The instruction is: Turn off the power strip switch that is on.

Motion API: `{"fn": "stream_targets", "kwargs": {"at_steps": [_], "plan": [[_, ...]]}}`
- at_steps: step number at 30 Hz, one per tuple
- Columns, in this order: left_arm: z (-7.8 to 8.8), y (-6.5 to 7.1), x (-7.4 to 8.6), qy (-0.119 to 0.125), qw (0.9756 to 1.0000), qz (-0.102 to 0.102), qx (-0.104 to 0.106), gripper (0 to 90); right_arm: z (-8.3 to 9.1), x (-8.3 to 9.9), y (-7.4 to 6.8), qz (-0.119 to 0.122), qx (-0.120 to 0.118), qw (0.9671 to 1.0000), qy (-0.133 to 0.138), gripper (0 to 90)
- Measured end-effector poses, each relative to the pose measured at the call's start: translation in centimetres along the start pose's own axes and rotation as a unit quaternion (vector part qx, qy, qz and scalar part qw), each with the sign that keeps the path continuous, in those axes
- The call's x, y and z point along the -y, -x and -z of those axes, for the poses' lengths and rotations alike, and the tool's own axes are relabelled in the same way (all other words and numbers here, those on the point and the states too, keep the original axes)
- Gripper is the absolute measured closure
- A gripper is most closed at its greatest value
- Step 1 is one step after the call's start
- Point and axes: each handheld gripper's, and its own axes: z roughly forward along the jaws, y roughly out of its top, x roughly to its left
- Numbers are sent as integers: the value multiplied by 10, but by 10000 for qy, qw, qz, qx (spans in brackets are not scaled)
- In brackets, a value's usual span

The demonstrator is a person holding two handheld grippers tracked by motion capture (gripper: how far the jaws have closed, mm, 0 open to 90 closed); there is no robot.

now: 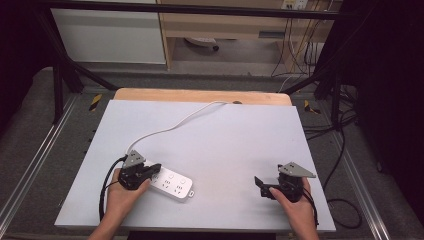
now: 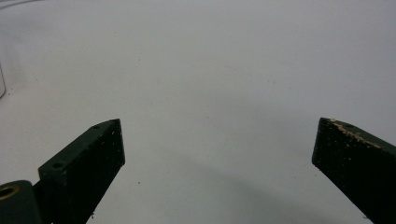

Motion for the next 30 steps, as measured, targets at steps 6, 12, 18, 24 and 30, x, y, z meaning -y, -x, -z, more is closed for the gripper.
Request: {"fn": "stream_targets", "kwargs": {"at_steps": [6, 12, 18, 24, 30], "plan": [[0, -1, 0, 7, 10000, 9, 7, 900, 0, 0, 0, 7, -2, 10000, -8, 31], [0, 0, 0, 72, 10000, 25, 23, 900, -1, 0, 0, 15, -7, 10000, -15, 30], [3, 0, -1, 206, 9998, 1, 49, 900, -1, 0, 0, 19, -10, 10000, -15, 31], [3, -1, -2, 294, 9996, 7, 39, 858, -1, 0, 0, 30, -16, 10000, -30, 30], [4, 0, -3, 403, 9992, 9, 64, 812, -1, 0, 0, 21, -19, 10000, -29, 30]]}}
